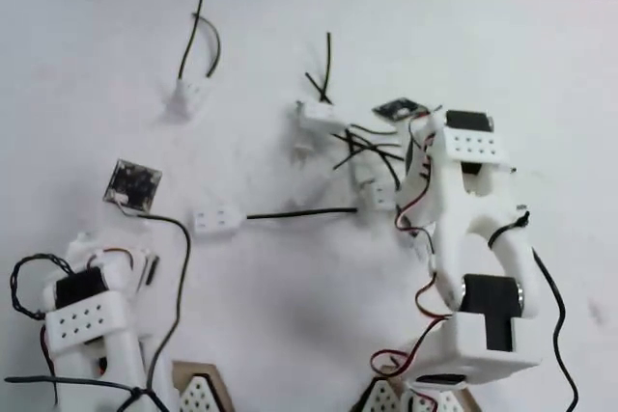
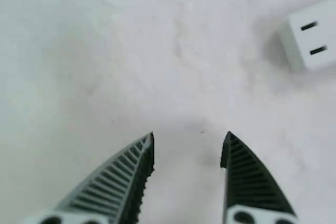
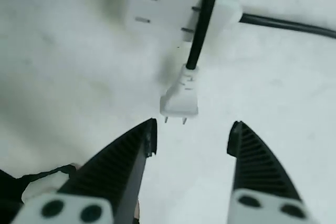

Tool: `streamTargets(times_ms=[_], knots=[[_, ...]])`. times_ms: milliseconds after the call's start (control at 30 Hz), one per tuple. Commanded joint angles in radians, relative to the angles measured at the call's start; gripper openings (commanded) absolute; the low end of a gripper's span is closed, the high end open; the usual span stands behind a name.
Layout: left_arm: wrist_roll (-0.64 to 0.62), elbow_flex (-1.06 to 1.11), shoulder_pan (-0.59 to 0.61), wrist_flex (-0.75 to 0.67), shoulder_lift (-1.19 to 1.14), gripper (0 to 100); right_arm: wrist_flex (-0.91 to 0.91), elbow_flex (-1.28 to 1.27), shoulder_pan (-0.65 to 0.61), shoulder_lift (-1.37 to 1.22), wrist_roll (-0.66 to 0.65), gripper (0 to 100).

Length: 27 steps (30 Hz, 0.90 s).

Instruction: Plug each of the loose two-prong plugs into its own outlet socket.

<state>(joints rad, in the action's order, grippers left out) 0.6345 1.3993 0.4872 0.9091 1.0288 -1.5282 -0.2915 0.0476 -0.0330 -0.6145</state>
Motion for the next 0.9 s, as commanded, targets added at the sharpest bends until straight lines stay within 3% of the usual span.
streamTargets(times_ms=[0,367,733,867], knots=[[-0.003,-0.005,0.002,-0.017,0.018,21,-0.033,0.040,0.048,0.041,-0.008,20.7],[-0.003,-0.005,0.002,-0.017,0.018,21,0.203,-0.104,0.050,-0.085,-0.009,20.5],[-0.003,-0.003,0.002,-0.017,0.018,21,0.240,-0.092,0.013,-0.185,-0.003,20.4],[-0.003,-0.003,0.002,-0.017,0.018,21,0.240,-0.097,-0.039,-0.193,0.000,14.4]])
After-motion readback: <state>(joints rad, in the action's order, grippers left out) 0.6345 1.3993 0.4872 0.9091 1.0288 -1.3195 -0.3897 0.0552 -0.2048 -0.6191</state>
